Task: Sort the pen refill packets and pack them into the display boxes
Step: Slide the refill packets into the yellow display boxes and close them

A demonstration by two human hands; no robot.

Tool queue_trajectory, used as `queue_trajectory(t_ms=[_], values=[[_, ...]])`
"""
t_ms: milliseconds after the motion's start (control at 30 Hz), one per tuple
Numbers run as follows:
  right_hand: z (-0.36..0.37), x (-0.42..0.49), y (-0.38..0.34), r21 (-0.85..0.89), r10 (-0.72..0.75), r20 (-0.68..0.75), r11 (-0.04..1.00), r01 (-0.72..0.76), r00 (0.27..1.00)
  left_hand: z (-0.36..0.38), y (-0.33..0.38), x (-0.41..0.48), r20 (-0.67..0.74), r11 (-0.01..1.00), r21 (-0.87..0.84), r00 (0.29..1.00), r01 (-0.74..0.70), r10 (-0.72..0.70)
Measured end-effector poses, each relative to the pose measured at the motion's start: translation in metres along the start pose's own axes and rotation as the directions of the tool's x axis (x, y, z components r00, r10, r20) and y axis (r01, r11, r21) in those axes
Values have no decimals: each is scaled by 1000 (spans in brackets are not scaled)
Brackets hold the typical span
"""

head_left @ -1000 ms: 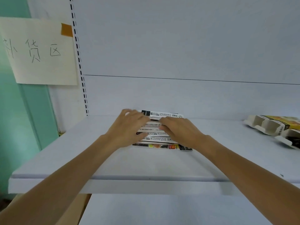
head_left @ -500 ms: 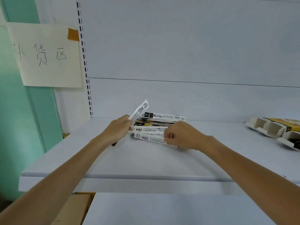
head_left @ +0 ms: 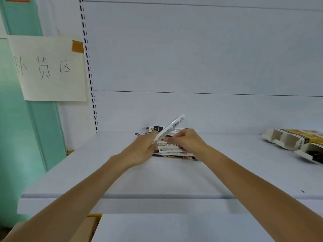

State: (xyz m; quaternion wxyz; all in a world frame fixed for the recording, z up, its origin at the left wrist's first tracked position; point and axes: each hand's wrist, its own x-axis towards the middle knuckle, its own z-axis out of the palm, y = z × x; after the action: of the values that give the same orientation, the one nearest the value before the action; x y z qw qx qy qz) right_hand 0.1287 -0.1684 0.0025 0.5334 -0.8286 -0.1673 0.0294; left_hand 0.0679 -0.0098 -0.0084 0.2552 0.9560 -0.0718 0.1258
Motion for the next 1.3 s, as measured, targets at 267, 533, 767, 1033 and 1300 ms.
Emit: queue_trajectory(t_ms=[267, 533, 767, 1033, 1300], values=[[-42, -4, 29, -861, -437, 222, 332, 386, 872, 16, 4, 7, -107, 829, 553, 981, -77, 162], [-80, -13, 63, -514, -550, 106, 683, 519, 829, 42, 49, 40, -43, 788, 613, 994, -55, 102], [-109, -14, 60, -52, -223, -273, 975, 217, 936, 78, 104, 65, -52, 885, 446, 984, -130, 171], [-260, 0, 106, -635, -436, -281, 753, 175, 855, 113, 156, 90, -90, 931, 364, 996, 35, -2], [-442, -26, 196, -748, -376, -278, 662, 47, 884, 194, 252, 125, -41, 991, 127, 998, -32, 37]])
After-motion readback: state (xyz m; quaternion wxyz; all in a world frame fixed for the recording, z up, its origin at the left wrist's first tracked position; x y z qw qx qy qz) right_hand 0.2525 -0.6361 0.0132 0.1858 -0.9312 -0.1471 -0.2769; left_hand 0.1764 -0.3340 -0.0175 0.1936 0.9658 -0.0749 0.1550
